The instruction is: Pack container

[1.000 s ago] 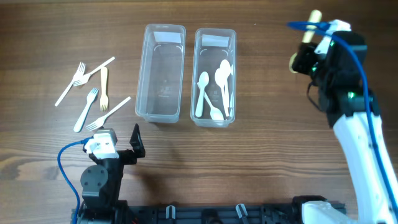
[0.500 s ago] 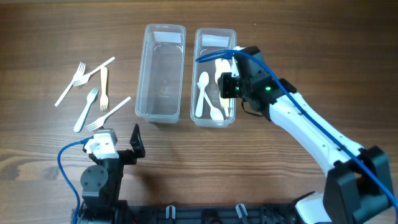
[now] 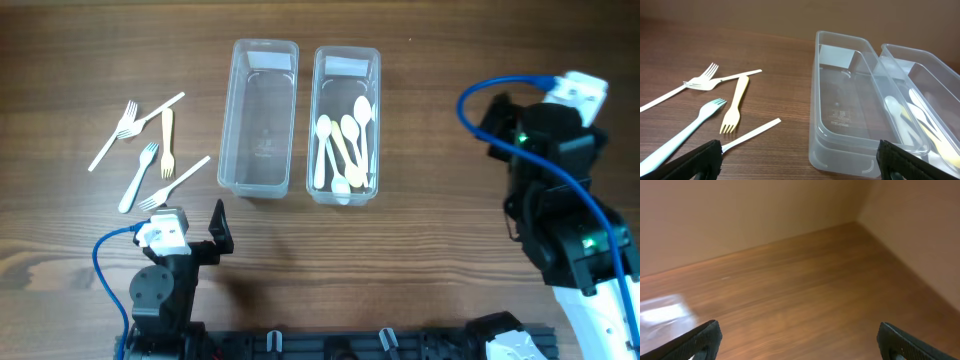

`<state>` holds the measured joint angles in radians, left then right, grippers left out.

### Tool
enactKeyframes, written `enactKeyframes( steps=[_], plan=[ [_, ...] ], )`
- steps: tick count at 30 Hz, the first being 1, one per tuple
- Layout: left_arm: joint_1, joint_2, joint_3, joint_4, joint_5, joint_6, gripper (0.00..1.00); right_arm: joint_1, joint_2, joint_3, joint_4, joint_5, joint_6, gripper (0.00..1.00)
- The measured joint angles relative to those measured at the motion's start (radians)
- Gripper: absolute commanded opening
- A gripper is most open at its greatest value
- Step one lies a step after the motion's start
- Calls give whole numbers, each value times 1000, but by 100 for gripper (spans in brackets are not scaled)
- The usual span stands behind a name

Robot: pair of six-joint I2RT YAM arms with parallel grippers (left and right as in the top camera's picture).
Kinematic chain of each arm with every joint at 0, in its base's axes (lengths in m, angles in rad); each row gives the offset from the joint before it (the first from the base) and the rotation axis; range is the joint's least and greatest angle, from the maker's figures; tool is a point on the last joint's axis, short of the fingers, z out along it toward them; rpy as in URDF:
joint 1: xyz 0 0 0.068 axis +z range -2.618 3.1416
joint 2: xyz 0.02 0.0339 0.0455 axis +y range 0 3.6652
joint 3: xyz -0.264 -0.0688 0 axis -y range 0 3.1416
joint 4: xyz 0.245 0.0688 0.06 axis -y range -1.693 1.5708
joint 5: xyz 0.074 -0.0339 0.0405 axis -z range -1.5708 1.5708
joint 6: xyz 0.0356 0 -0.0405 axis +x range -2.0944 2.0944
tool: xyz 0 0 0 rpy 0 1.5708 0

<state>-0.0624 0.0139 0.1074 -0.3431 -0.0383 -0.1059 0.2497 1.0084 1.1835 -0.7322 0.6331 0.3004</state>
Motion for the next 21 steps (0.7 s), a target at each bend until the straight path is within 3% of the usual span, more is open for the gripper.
enactKeyframes(
  steps=[10, 21],
  plan=[
    [0, 0, 0, 0, 0, 0, 100, -29, 99, 0, -9, 46, 0, 100],
    [0, 0, 0, 0, 0, 0, 100, -30, 390, 0, -9, 7, 0, 100]
  ],
)
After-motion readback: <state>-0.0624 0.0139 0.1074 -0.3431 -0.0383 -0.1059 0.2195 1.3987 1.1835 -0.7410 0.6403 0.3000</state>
